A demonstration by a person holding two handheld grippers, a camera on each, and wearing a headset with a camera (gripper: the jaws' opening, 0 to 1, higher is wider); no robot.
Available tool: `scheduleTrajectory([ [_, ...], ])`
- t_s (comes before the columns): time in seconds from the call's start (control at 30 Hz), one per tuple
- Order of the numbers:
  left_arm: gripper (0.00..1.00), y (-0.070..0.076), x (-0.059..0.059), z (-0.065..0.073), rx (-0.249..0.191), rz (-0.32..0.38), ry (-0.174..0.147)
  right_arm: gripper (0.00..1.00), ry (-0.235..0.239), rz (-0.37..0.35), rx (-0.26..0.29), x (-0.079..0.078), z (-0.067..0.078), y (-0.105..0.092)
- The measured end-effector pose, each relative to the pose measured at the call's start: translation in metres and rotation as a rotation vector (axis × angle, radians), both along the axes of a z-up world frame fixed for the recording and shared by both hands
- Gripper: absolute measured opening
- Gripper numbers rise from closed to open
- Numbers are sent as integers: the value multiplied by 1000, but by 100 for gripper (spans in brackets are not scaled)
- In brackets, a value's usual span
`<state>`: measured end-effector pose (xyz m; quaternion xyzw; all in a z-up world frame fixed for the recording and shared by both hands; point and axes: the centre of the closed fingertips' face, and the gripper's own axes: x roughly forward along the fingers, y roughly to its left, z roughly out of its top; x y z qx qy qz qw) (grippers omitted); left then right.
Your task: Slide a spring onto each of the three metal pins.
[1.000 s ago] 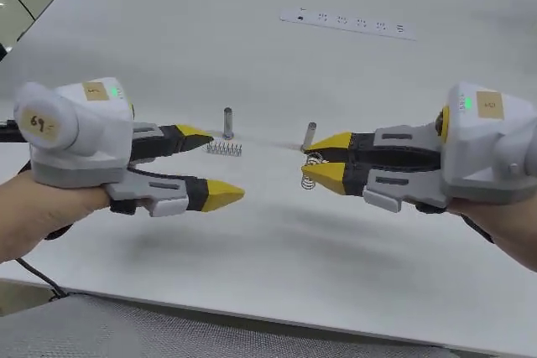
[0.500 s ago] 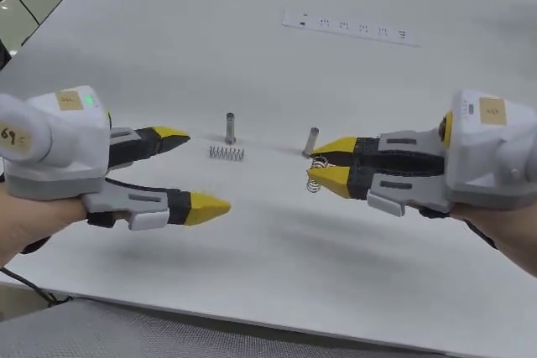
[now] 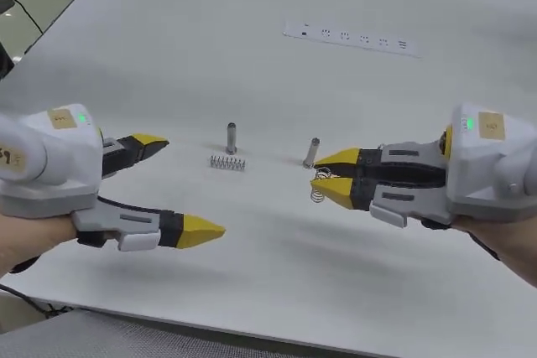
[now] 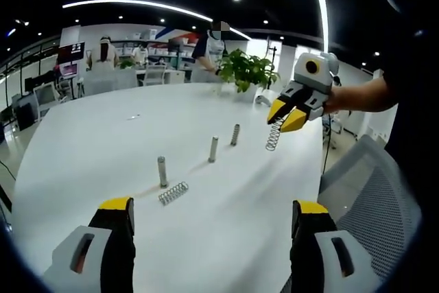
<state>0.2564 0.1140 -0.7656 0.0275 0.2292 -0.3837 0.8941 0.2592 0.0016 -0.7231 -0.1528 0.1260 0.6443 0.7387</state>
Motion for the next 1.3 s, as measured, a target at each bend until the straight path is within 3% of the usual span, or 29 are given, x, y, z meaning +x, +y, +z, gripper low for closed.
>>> scheduleTrajectory([
  [0.37,98,4,-1,-1,-3,20,2,8,4,-32,1,16,-5,0],
  [0.9,98,7,-2,-3,2,33,5,8,-61,-163,-6,72,3,2],
  [1.3,98,8,-3,-4,3,39,10,8,-52,-204,1,95,1,4],
])
